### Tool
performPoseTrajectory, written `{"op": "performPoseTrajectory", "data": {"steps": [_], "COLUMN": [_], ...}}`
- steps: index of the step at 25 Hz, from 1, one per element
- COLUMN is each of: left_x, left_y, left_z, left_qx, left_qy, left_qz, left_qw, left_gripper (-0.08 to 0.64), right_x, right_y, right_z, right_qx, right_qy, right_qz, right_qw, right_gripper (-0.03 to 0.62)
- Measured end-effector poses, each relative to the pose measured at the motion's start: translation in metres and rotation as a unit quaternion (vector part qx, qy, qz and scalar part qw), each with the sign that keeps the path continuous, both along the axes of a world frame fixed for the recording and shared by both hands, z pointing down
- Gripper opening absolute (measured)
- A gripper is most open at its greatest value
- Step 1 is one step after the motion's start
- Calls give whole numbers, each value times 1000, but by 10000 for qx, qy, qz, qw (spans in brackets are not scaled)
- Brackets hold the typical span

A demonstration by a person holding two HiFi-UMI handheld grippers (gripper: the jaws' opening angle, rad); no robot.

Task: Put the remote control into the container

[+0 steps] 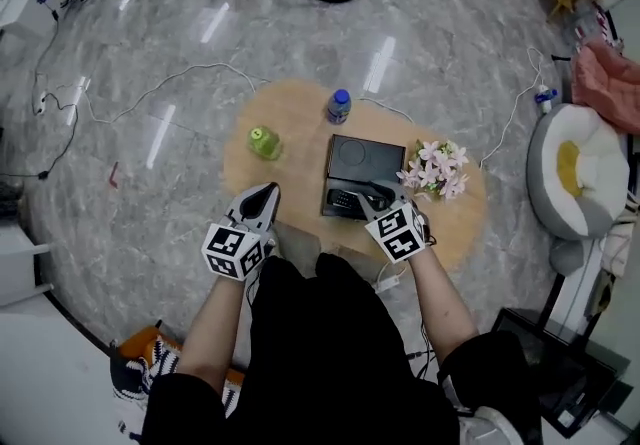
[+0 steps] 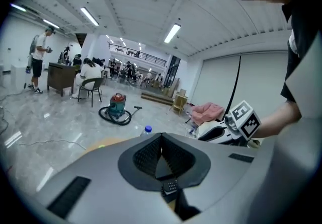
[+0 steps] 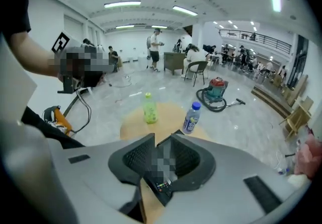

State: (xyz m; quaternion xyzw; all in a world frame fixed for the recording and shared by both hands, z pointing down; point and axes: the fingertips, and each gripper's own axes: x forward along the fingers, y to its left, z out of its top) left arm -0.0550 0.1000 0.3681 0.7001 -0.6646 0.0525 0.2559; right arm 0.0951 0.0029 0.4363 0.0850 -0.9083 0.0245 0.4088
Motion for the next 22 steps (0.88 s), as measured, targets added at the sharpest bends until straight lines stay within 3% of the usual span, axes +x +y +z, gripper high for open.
{"op": "performPoseTrajectory", "data": {"steps": [5, 12, 16, 22], "left_x": [6, -10, -21, -43], "left_y": [3, 41, 61, 90], "left_z": [-47, -91, -103, -135], "left_qx": [522, 929, 1033, 1264], "left_qy": [-268, -453, -489, -672], "left_qz": [-28, 108, 220, 336], "left_qw": [9983, 9946, 9932, 9891], "left_gripper": [6, 8, 8, 6], "right_x": [11, 31, 29, 39], "right_y": [8, 17, 32, 60], "right_z": [-69, -136, -161, -195], "right_qx": [19, -503, -406, 53], "right_qy": [-956, -2244, -2616, -2842], "right_qz": [701, 2015, 2309, 2627], "right_qw": [9929, 9521, 9363, 9221], "right_gripper": [69, 14, 11, 11]}}
